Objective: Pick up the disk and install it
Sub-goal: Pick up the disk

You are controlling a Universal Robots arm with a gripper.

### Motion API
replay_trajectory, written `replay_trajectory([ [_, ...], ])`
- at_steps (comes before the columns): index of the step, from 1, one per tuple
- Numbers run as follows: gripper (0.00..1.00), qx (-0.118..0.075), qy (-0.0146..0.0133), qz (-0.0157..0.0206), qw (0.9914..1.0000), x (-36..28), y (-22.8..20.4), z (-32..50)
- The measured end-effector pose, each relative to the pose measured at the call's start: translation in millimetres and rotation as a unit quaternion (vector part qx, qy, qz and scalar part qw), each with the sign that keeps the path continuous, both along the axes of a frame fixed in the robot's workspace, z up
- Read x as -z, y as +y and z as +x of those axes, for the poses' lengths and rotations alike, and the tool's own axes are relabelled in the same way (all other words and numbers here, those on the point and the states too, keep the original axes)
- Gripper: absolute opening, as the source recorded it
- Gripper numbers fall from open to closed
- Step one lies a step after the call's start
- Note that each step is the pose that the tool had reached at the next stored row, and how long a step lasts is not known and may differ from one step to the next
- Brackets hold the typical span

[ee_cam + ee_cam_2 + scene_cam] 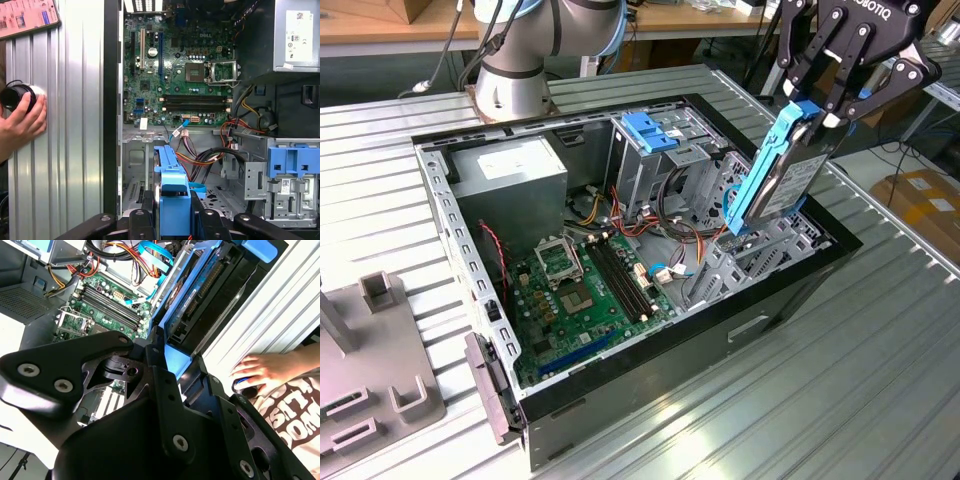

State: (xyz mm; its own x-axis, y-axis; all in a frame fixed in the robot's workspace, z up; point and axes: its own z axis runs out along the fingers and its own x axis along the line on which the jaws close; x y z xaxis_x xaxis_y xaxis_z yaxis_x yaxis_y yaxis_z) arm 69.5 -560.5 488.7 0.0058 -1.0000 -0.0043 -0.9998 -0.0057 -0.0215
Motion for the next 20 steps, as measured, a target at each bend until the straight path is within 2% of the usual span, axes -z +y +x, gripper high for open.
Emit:
replay_trajectory([
  [4,0.37,0.000,0.0000,0.0000,1.00000,0.1,0.0,0.0],
  [11,0.37,0.000,0.0000,-0.0001,1.00000,4.1,0.0,0.0],
  [16,0.37,0.000,0.0000,0.0000,1.00000,10.5,0.0,0.0],
  [20,0.37,0.000,0.0000,0.0000,1.00000,12.0,0.0,0.0],
])
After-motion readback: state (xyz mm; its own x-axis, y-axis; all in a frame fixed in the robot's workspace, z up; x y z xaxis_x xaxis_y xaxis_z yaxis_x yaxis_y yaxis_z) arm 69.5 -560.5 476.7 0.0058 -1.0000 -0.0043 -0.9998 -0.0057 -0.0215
